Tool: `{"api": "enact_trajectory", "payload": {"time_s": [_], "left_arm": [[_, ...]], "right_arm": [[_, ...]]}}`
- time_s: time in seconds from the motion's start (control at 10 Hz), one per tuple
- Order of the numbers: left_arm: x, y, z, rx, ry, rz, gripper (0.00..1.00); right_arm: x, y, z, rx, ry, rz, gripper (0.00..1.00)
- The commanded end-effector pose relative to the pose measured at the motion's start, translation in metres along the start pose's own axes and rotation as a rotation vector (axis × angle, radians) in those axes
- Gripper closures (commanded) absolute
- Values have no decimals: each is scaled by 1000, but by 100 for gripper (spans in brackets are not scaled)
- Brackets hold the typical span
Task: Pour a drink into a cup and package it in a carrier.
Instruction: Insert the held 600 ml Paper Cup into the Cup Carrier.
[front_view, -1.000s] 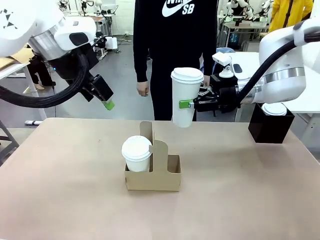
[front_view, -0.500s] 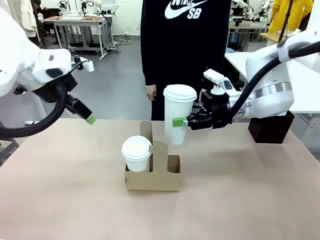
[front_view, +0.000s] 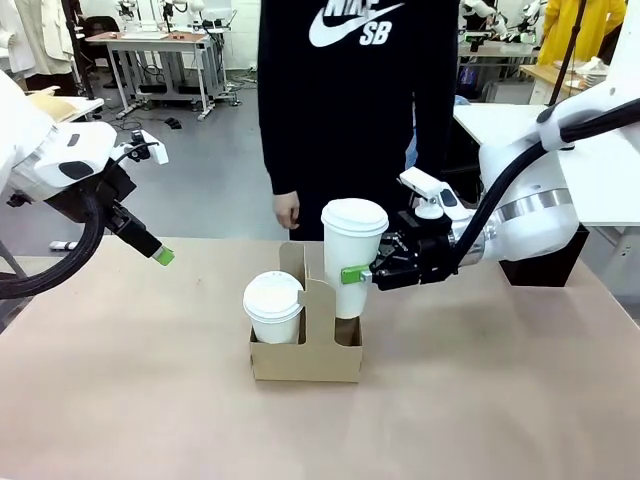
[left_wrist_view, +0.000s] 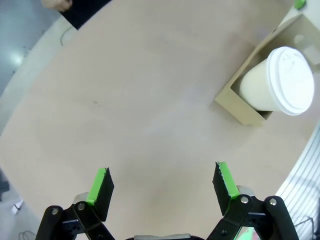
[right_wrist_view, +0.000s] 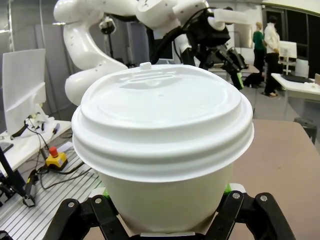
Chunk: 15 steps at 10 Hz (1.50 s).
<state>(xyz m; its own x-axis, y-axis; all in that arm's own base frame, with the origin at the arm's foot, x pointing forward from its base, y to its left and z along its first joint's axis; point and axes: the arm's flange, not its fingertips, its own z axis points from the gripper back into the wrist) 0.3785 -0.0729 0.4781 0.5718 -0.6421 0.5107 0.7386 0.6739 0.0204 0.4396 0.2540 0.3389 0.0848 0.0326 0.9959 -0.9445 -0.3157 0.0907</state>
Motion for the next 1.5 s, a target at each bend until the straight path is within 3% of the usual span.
{"api": "enact_trajectory", "payload": {"time_s": [0.0,1.4], "left_arm": [[4,-5,0,15,6,13,0],[4,-5,0,15,6,13,0]], "right_arm": [[-9,3,-9,25,-29,31,19],[-92,-19,-25,113,35,32,19]]}}
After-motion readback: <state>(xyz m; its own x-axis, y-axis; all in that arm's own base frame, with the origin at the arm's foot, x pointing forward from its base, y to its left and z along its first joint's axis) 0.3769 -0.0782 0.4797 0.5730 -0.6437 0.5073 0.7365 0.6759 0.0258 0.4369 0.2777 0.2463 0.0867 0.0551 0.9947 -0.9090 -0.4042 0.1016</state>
